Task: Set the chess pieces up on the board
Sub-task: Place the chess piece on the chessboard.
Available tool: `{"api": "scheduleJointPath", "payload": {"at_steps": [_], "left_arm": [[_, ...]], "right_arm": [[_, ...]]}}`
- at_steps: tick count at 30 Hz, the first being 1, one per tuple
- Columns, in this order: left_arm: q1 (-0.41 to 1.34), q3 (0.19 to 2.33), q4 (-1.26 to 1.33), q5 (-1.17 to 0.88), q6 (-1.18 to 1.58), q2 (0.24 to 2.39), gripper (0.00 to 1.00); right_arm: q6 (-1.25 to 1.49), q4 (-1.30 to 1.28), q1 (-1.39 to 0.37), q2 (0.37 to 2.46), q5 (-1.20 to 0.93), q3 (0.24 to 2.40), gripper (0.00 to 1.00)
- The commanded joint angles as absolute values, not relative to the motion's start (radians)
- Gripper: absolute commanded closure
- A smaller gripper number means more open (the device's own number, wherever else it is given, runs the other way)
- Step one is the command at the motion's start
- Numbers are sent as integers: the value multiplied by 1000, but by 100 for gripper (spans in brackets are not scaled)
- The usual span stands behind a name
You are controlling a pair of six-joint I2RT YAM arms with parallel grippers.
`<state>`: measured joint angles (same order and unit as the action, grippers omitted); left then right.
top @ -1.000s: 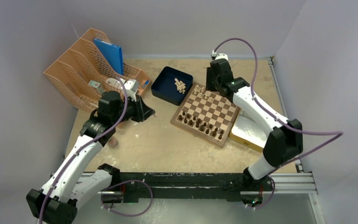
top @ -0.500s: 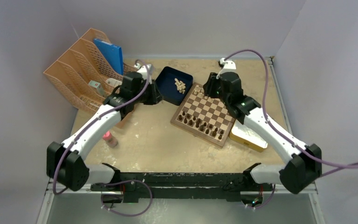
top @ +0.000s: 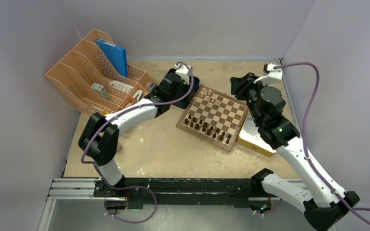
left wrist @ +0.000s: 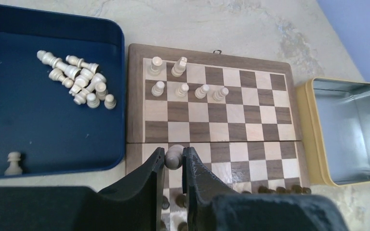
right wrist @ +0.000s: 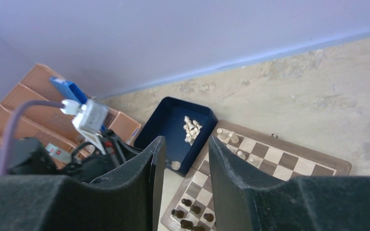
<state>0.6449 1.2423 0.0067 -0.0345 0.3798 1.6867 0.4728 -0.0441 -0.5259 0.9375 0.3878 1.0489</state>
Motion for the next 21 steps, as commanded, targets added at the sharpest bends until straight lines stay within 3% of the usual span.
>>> {"api": "scheduleJointPath", "payload": {"at_steps": [1,21], "left_arm": [[688,1281,221,-3,295,1739,100],[760,1340,394,34,196,1938,100]], "right_arm": [[469,-26,-522,886,453,1076,59],[422,-61,-523,841,500,1099,58]]}}
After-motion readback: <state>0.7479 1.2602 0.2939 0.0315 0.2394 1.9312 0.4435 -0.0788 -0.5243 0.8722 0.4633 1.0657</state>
